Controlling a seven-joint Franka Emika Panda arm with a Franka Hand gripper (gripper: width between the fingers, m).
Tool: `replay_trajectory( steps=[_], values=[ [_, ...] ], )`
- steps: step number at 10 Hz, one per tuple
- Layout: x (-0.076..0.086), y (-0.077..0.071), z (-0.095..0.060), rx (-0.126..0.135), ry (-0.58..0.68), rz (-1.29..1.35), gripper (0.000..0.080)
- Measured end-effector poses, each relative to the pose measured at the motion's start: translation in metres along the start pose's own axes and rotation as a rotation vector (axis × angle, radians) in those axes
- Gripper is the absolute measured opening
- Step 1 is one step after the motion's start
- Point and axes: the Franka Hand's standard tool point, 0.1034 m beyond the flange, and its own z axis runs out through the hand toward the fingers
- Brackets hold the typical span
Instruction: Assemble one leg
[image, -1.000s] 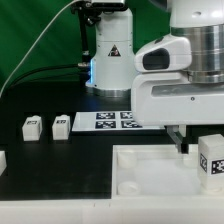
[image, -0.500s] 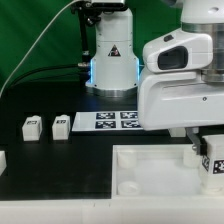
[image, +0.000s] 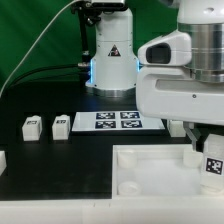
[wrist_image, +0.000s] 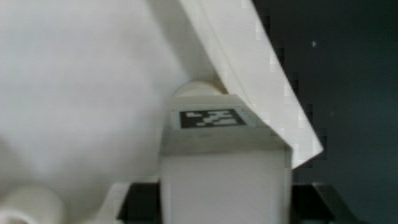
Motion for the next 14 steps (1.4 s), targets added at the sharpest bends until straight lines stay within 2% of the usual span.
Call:
replay_trajectory(
  steps=[1,2,4,6,9,10,11,12,14],
  values=[
    [-0.0009,-0.0005,0.0001,-0.008,0.012,0.161,0.0296],
    [-0.0007,-0.0003,0.0004,-0.003,0.015,0.341,0.0296],
    [0.0010,0.0030,0.0011,0.033,0.000,0.649,0.0297],
    [0.0005,0.0040,0.0013,0.047,-0.002,0.805,0.0297],
    [-0.0017,0.0038,0.0020,0.045,0.005,0.738,0.0309],
    [-0.0024,0.0034,0.0022,0.045,0.006,0.724,0.0487],
    [-0.0040,0.0025,0.0023,0.040,0.007,0.562,0.0487],
    [-0.0059,0.0004,0.0011,0.038,0.010,0.405,0.0612],
    [-0.0085,-0.0015,0.0015,0.036,0.015,0.174,0.0642]
  ],
)
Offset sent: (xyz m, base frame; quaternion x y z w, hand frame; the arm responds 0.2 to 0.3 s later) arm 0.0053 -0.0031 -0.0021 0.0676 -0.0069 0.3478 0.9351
